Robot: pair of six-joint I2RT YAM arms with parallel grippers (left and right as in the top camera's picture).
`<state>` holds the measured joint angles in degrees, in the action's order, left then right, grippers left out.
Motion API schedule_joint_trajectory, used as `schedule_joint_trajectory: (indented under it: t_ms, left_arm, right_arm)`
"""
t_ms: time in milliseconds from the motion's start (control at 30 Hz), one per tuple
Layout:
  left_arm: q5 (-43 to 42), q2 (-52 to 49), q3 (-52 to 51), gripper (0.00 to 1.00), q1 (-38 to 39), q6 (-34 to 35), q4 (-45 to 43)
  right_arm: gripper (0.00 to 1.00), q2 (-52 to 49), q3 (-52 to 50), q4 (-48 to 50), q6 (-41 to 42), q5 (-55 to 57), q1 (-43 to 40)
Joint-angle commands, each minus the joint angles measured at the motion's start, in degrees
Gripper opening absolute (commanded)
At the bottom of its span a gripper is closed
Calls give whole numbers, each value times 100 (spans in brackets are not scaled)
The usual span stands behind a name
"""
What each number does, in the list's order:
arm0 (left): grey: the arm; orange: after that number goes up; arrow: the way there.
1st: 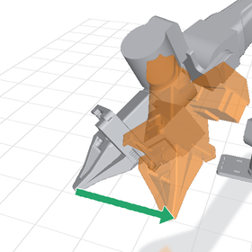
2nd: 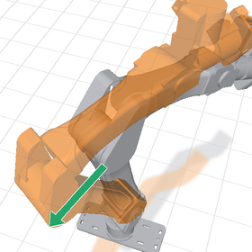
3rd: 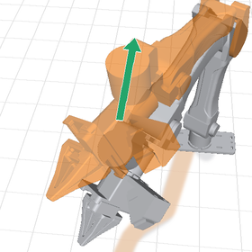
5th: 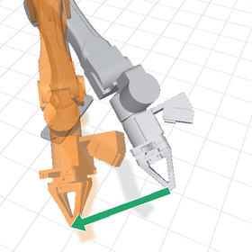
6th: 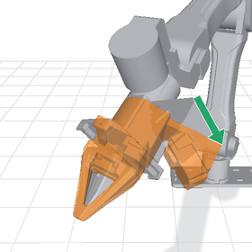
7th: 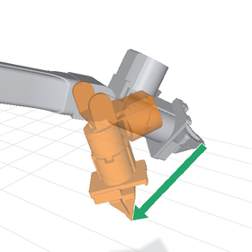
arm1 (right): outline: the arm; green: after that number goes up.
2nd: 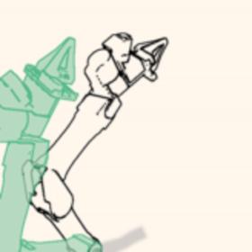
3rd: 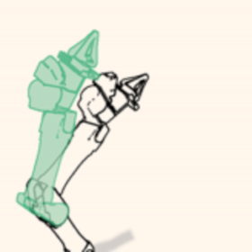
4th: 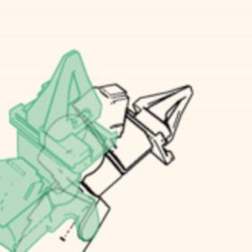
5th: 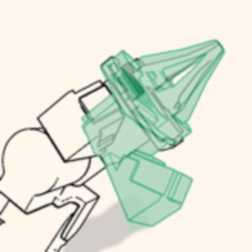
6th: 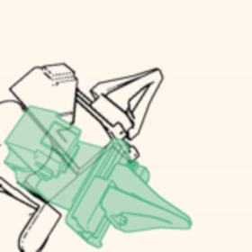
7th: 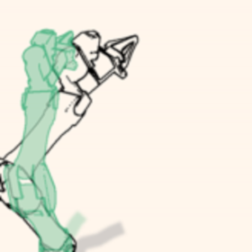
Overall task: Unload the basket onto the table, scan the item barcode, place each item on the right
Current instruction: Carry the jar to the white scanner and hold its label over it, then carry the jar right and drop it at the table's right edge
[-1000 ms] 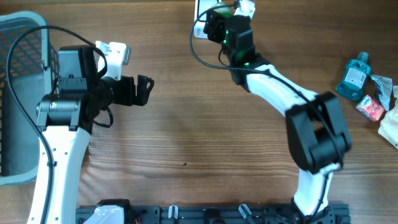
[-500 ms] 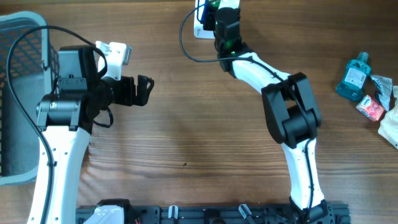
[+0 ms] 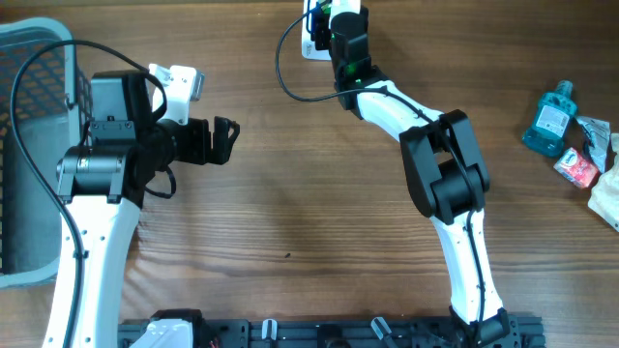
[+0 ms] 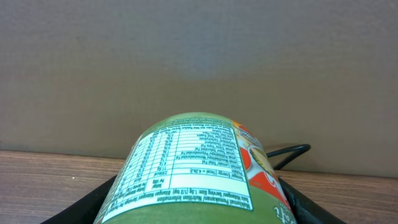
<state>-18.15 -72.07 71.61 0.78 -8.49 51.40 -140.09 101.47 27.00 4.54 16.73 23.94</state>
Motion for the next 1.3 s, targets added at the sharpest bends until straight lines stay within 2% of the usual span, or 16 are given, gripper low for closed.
schedule_joint_trajectory:
  t_ms: [0, 433, 667, 733, 967, 1133, 1267]
  left_arm:
    - [-90, -7, 83, 100, -31, 13, -11]
    - [-90, -7, 83, 100, -31, 13, -11]
    - [-90, -7, 83, 100, -31, 11, -11]
    - [-90, -7, 83, 100, -31, 13, -11]
    - [-90, -7, 83, 100, -31, 13, -11]
    - [-90, -7, 83, 100, -31, 13, -11]
    - [-90, -7, 83, 100, -31, 13, -11]
  right_arm:
    - [62, -136, 205, 59, -63, -138, 0]
    - [62, -136, 205, -162, 74, -68, 203]
    - [64, 94, 402, -505, -859, 907, 479]
    - [68, 485, 402, -979, -798, 916, 538]
    - [64, 2236, 402, -3875, 798, 916, 407]
    - [65, 3423, 402, -6505, 2820, 824, 151]
    - [64, 3897, 402, -8367, 3941, 439, -286]
